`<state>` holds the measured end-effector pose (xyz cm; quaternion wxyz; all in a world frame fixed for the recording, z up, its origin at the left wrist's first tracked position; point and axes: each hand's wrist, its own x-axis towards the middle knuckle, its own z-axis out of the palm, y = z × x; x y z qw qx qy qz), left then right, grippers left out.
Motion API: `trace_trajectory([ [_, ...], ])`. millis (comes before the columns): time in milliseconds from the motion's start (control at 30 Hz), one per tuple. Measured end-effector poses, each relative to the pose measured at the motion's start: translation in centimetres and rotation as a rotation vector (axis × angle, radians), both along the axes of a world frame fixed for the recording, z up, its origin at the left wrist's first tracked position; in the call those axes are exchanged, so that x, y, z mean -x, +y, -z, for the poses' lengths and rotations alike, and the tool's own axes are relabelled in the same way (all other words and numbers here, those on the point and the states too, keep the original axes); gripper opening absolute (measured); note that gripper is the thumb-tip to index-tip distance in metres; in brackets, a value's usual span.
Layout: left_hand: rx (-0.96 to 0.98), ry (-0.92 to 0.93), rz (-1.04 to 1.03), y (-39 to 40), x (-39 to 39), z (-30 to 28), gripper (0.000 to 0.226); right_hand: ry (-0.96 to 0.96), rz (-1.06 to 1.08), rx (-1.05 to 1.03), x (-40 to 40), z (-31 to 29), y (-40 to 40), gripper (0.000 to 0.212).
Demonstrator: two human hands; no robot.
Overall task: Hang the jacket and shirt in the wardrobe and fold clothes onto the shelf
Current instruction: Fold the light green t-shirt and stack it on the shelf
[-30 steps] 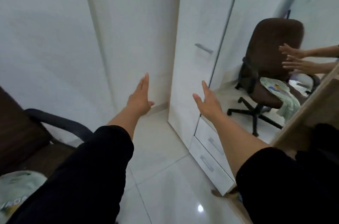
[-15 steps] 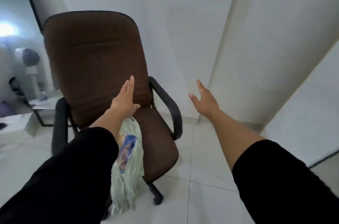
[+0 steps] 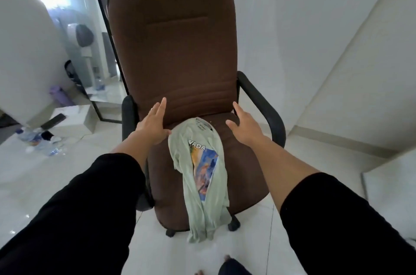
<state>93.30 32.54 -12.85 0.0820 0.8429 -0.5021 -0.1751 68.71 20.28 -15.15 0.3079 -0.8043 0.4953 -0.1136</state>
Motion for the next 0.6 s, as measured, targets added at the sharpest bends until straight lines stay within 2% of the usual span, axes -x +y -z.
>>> trace_trajectory([
  [200,-0.110,0.039,0.087,-4.5,-1.7,6.2,0.098,0.168,0.018,-0.132,-2.2,6.6,-2.7,0.066],
  [600,-0.385,0.013,0.188,-17.4,-8.1,23.5,0.083,0.294,0.046,-0.456,-6.9,22.4,-8.5,0.066],
])
